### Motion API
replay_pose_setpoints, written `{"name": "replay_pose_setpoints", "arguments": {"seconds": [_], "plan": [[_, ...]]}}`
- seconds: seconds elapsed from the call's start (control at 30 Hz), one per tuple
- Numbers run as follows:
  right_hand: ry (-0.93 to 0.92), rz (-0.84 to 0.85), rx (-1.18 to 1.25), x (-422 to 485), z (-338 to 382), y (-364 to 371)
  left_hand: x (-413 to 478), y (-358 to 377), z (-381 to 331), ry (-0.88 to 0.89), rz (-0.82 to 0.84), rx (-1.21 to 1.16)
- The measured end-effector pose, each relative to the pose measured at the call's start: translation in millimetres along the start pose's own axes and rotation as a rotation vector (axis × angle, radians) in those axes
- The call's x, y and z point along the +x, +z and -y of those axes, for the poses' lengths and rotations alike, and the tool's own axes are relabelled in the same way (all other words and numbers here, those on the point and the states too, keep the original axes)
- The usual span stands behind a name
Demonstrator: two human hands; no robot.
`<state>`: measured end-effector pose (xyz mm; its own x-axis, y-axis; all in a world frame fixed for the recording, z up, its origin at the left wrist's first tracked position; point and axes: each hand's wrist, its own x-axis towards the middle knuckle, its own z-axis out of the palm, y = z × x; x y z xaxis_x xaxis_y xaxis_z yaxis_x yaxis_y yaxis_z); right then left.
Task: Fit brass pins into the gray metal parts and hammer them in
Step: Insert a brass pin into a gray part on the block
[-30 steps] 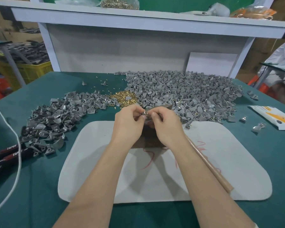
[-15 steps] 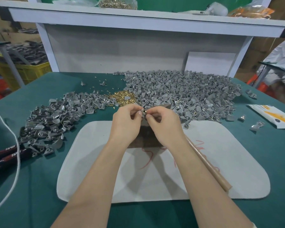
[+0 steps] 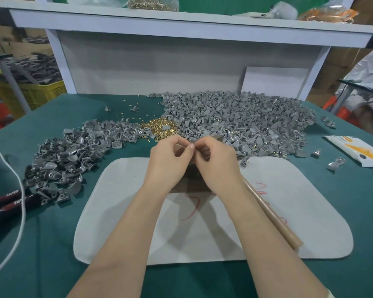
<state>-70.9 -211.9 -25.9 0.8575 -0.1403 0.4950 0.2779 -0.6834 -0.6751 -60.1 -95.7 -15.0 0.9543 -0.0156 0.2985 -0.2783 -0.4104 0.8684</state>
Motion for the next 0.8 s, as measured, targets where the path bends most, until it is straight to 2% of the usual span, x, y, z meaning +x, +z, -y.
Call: {"name": "replay_pose_setpoints", "arguments": {"seconds": [0.2,0.5,0.63,0.8], "plan": [[-0.091,0.028,-0.075,-1.5,2.1,-3.7,0.5,-0.5,-0.7,-0.015,0.005,0.044],[-0.063,0.033,-0.069,-2.6,3.6,-2.8,-0.1,0.8,-0.6,-0.037,0.008,0.067],[-0.049,0.043,-0.054,-1.0,1.5,-1.1,0.7,0.3,1.3,-0.052,0.001,0.028],[0.019,0.056,0.028,1.5,2.0,-1.3,4.5,-1.0,5.4,-0.114,0.028,-0.18]]}}
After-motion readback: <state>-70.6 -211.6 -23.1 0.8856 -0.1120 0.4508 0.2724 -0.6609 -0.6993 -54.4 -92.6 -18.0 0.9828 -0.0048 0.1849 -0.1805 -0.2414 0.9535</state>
